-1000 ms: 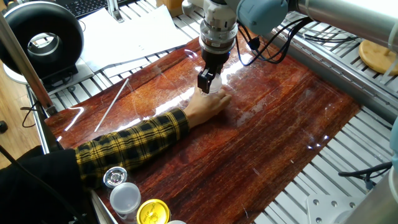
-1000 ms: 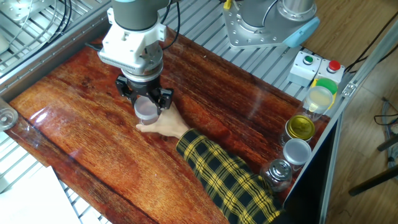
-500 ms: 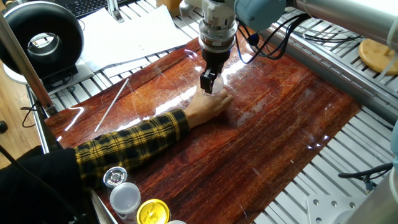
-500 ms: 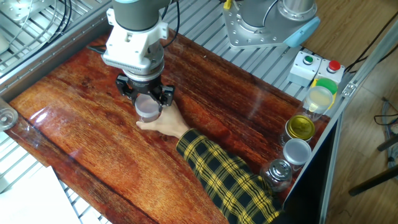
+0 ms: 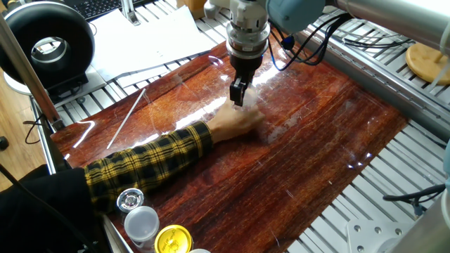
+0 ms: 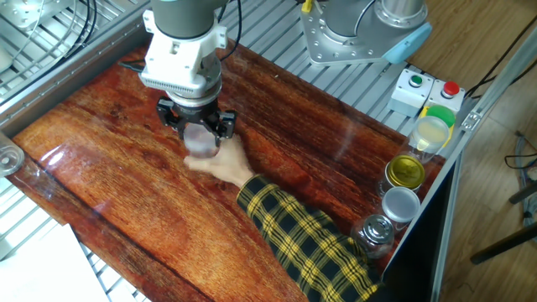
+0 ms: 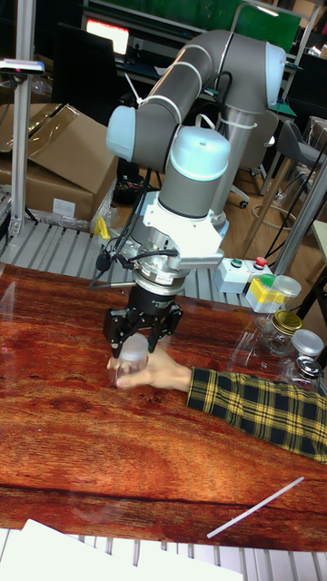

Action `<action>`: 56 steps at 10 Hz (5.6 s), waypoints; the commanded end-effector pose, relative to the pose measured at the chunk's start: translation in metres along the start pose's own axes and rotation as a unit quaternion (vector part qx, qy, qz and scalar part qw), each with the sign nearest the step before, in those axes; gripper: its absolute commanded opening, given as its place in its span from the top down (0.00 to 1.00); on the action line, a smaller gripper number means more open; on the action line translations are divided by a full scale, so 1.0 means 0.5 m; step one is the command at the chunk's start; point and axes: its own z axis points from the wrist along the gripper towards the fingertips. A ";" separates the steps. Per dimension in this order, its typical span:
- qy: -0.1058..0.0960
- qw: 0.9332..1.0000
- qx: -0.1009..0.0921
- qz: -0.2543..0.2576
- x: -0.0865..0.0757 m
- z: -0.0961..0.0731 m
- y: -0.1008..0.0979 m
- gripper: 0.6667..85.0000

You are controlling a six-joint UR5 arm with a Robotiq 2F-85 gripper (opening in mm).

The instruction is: Unscrew the lid from the jar

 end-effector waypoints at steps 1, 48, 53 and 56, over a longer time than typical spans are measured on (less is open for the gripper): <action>-0.005 1.000 -0.010 -0.004 0.000 -0.005 0.006 0.21; -0.051 0.997 -0.018 -0.051 -0.035 -0.032 -0.014 0.80; -0.040 0.990 -0.020 -0.134 -0.022 -0.030 -0.008 0.80; -0.036 0.981 -0.012 -0.191 -0.018 -0.028 -0.014 0.79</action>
